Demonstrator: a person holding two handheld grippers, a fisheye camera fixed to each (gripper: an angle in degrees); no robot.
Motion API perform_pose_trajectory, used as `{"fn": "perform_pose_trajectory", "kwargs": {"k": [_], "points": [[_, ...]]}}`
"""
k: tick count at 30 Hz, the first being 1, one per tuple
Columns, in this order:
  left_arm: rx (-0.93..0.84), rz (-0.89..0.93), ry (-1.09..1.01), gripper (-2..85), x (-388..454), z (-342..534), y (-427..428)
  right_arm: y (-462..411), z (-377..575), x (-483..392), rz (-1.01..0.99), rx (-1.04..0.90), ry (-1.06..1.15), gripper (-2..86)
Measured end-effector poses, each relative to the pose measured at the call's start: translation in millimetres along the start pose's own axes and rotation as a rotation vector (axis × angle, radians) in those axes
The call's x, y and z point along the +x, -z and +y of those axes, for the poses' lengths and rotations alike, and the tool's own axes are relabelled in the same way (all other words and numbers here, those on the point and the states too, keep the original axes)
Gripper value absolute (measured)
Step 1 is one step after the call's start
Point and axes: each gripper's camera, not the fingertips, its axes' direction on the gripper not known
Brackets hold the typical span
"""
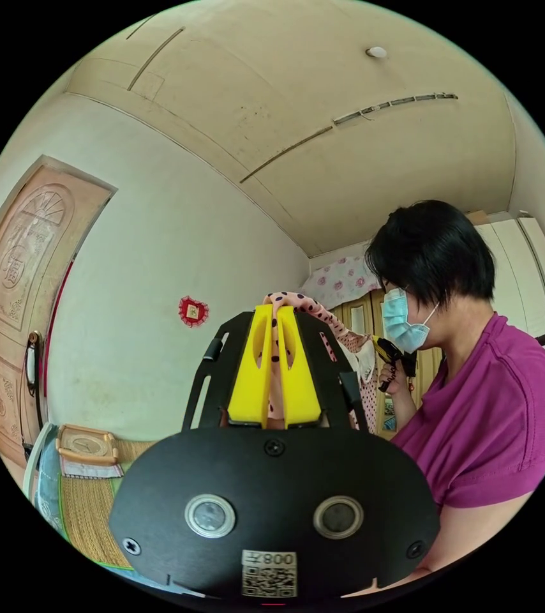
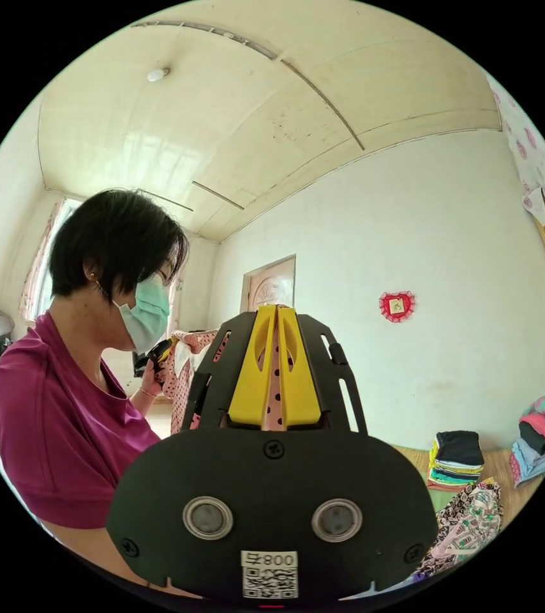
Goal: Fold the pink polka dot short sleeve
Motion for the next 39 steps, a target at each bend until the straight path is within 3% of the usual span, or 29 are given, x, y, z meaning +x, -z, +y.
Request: {"fn": "perform_pose_trajectory", "kwargs": {"k": [10, 19, 25, 30, 34, 39], "points": [[-0.076, -0.008, 0.054, 0.7, -125, 32, -46, -92, 49, 114, 0.014, -0.072, -0.093, 0.0], [-0.278, -0.111, 0.244, 0.7, -381, 137, -154, -263, 140, 311, 0.026, -0.27, -0.267, 0.1], [-0.504, -0.243, 0.465, 1.0, -614, 298, -242, -416, 263, 483, 0.089, -0.515, -0.449, 0.3], [-0.719, -0.382, 0.752, 2.5, -803, 508, -269, -533, 415, 611, 0.164, -0.783, -0.646, 1.4], [-0.87, -0.482, 0.906, 5.7, -881, 635, -238, -585, 544, 681, 0.295, -1.011, -0.783, 4.6], [-0.9, -0.436, 0.999, 7.4, -907, 730, -135, -575, 625, 712, 0.266, -1.047, -0.877, 6.9]]}}
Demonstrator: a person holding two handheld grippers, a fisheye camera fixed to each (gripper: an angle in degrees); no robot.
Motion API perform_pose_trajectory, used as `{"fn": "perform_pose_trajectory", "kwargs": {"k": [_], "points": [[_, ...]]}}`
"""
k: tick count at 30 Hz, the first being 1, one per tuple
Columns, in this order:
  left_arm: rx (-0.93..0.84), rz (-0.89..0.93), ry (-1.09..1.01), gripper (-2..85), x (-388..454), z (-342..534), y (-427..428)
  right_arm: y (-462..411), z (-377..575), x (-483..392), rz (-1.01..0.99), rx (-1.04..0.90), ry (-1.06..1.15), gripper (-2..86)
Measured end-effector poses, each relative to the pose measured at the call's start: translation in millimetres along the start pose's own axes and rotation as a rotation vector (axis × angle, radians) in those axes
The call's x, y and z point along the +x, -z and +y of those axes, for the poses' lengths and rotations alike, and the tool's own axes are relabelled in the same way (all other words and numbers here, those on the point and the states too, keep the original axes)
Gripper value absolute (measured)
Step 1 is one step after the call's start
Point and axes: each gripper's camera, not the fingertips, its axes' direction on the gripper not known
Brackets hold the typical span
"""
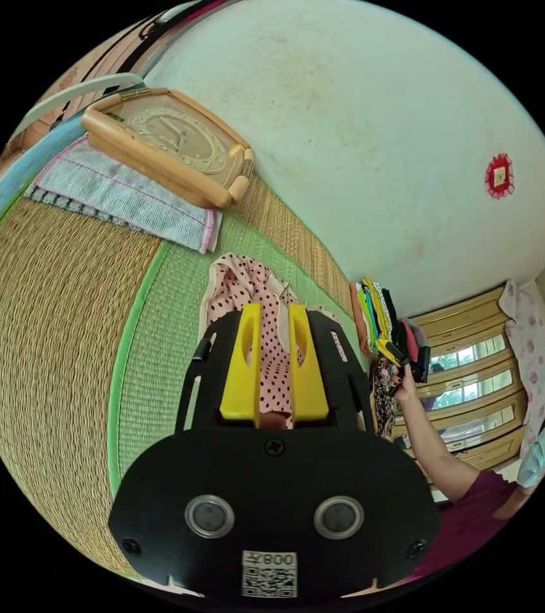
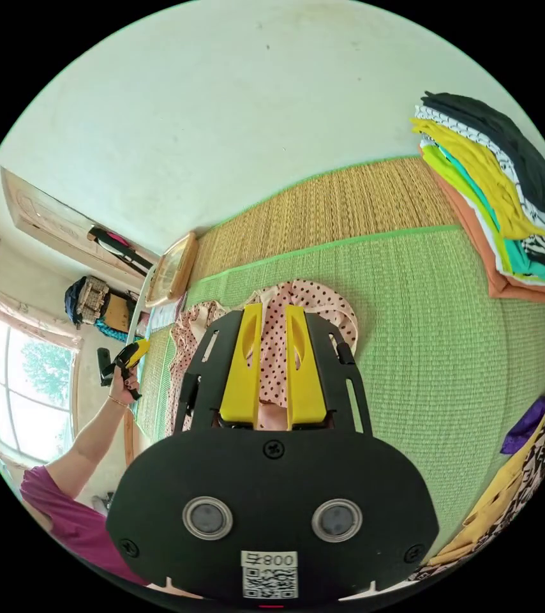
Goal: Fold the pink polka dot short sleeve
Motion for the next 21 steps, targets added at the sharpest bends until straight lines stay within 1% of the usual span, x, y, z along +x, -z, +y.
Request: {"fn": "perform_pose_trajectory", "kwargs": {"k": [2, 4, 6, 7, 9, 12, 16, 18, 20, 21], "points": [[-0.058, -0.018, -0.012, 7.6, -31, 33, 7, -9, 17, 14, -0.002, -0.031, 0.013, 7.3], [-0.102, -0.026, -0.015, 7.8, -58, 76, 21, -15, 57, 25, -0.008, -0.082, 0.032, 7.8], [-0.171, 0.005, 0.014, 8.3, -96, 144, 41, -18, 95, 33, -0.005, -0.139, 0.032, 8.0], [-0.184, 0.01, 0.026, 8.4, -105, 162, 47, -20, 121, 38, 0.009, -0.178, 0.023, 8.1], [-0.231, 0.021, 0.075, 8.9, -137, 228, 69, -21, 159, 44, 0.009, -0.232, -0.009, 8.2], [-0.255, 0.046, 0.139, 9.2, -170, 295, 88, -23, 210, 57, -0.051, -0.267, -0.103, 8.3], [-0.283, 0.066, 0.188, 8.7, -207, 338, 88, -45, 238, 64, -0.083, -0.331, -0.162, 8.2], [-0.314, 0.051, 0.188, 6.1, -228, 352, 79, -58, 238, 69, -0.073, -0.344, -0.177, 7.4], [-0.338, 0.047, 0.211, 4.0, -245, 358, 75, -73, 236, 77, -0.028, -0.383, -0.207, 4.7], [-0.325, 0.058, 0.219, 3.1, -252, 361, 81, -81, 233, 82, -0.022, -0.414, -0.227, 1.6]]}}
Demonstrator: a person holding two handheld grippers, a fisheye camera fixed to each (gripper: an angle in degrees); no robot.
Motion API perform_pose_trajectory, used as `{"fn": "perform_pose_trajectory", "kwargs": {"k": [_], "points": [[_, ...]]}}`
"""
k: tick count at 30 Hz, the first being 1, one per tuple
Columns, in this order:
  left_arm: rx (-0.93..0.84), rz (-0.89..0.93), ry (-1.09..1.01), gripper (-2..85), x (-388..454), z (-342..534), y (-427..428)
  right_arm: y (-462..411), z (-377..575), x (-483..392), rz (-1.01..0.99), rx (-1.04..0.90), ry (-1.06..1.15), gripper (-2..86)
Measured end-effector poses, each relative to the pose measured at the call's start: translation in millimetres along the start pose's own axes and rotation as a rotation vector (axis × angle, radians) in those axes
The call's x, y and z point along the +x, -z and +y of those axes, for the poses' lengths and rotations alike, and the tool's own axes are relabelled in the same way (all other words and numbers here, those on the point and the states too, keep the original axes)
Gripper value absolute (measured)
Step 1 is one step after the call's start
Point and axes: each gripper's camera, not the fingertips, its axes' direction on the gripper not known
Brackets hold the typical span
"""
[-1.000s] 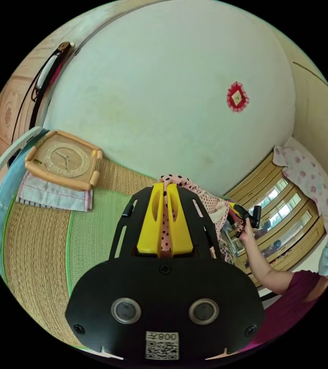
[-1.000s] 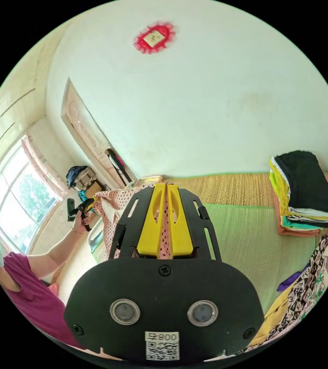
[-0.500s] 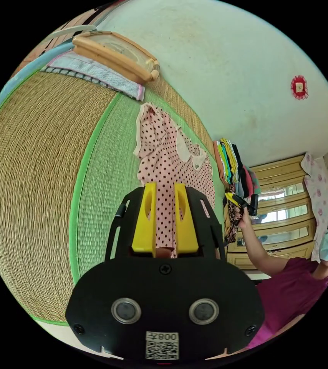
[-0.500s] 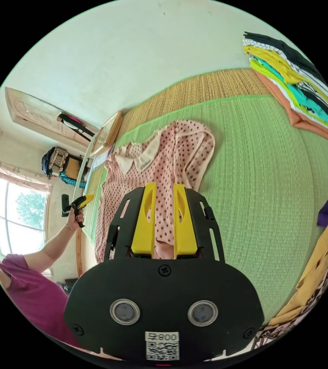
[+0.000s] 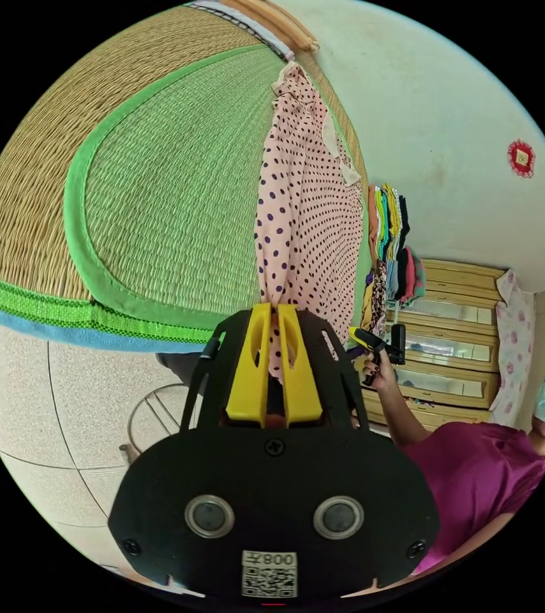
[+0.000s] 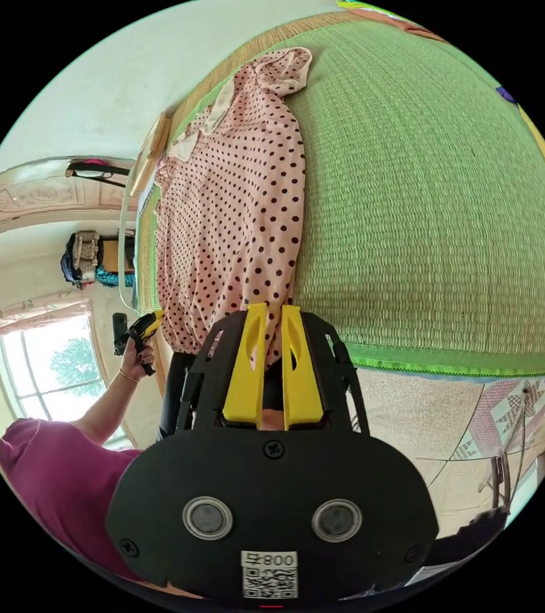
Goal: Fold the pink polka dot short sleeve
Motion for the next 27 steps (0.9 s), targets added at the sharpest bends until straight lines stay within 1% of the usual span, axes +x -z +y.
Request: {"fn": "perform_pose_trajectory", "kwargs": {"k": [2, 4, 6, 7, 9, 11, 13, 16, 21, 25, 27], "points": [[0.027, 0.005, -0.042, 2.5, -3, 9, 17, 5, -4, 0, 0.015, 0.001, 0.026, 0.6], [0.025, -0.044, -0.075, 2.3, -12, 20, 32, 16, -3, 2, 0.076, 0.0, 0.069, 0.0], [-0.017, -0.085, -0.067, 2.6, -42, 32, 41, 18, -2, 15, 0.099, -0.002, 0.052, -0.1], [-0.013, -0.086, -0.056, 2.7, -52, 35, 44, 18, -3, 27, 0.077, 0.005, 0.021, -0.2], [0.066, -0.07, -0.02, 3.7, -83, 39, 65, 21, -6, 41, 0.035, 0.039, -0.013, -0.1], [0.132, -0.067, -0.043, 4.4, -92, 31, 81, 25, -13, 47, 0.031, 0.072, -0.028, 0.0], [0.156, -0.097, -0.093, 4.8, -92, 10, 88, 33, -30, 47, 0.038, 0.127, -0.013, -0.1], [0.155, -0.135, -0.203, 4.9, -80, -47, 84, 49, -67, 36, 0.087, 0.209, 0.044, -0.1], [0.176, -0.238, -0.361, 3.7, -50, -169, 56, 67, -148, 2, 0.147, 0.334, 0.189, 0.0], [0.181, -0.28, -0.35, 2.2, -57, -240, 36, 59, -236, -29, 0.234, 0.37, 0.272, -0.1], [0.187, -0.33, -0.347, 1.2, -67, -274, 26, 49, -273, -37, 0.273, 0.371, 0.283, -0.2]]}}
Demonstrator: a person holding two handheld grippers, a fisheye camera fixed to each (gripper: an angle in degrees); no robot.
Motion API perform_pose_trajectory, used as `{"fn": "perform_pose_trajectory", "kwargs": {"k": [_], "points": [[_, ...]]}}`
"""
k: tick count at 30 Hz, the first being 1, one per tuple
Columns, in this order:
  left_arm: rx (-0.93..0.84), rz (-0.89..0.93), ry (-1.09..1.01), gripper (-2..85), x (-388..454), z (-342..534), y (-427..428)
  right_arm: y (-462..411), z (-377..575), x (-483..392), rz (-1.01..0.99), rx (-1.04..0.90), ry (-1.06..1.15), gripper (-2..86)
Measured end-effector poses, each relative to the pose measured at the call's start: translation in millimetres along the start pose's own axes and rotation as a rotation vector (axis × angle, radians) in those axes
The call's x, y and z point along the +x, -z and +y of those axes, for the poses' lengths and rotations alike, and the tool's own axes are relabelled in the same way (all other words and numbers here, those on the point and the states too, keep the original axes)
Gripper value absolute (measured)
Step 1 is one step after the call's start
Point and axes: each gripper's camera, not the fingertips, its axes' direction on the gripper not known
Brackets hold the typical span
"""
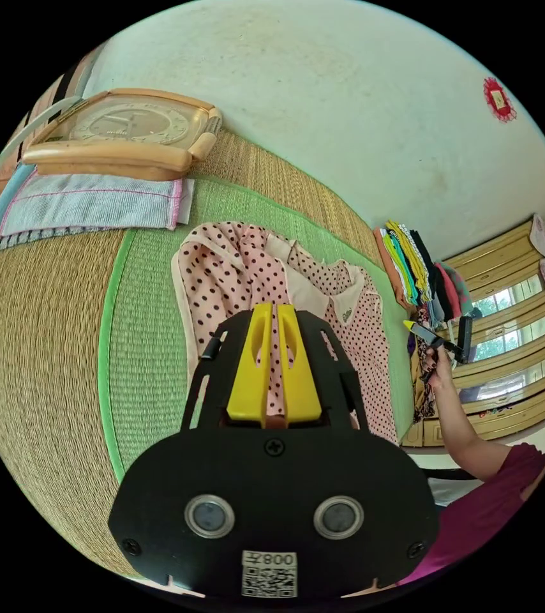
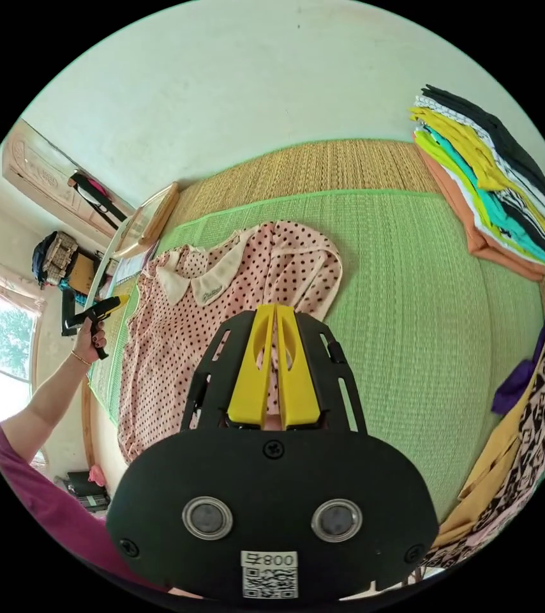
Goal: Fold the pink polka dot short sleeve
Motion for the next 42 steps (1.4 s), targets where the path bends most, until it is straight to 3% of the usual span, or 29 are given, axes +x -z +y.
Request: {"fn": "perform_pose_trajectory", "kwargs": {"k": [8, 13, 20, 26, 28, 33, 36, 42], "points": [[-0.059, -0.211, -0.042, 0.2, -51, -12, -59, -91, -70, 18, 0.098, -0.086, -0.004, -0.5], [0.04, -0.102, 0.02, 0.1, -93, 18, -47, -90, -75, 50, 0.074, -0.057, -0.029, -0.5], [0.057, -0.122, -0.022, 0.1, -112, 33, -51, -85, -81, 62, 0.085, -0.038, -0.068, -0.4], [0.03, -0.157, -0.006, 0.1, -135, 50, -81, -104, -84, 18, 0.086, -0.035, 0.077, -0.4], [0.038, -0.181, -0.004, 0.1, -140, 58, -79, -121, -89, 23, 0.139, -0.079, 0.066, -0.4], [0.042, -0.206, -0.002, 0.2, -151, 73, -78, -115, -89, 58, 0.015, -0.026, -0.08, -0.4], [0.077, -0.154, -0.101, 0.2, -130, 76, -80, -114, -89, 52, 0.035, -0.029, -0.053, -0.3], [-0.057, -0.107, -0.136, 0.3, -116, 67, -144, -123, -89, 45, 0.037, -0.024, -0.047, -0.1]]}}
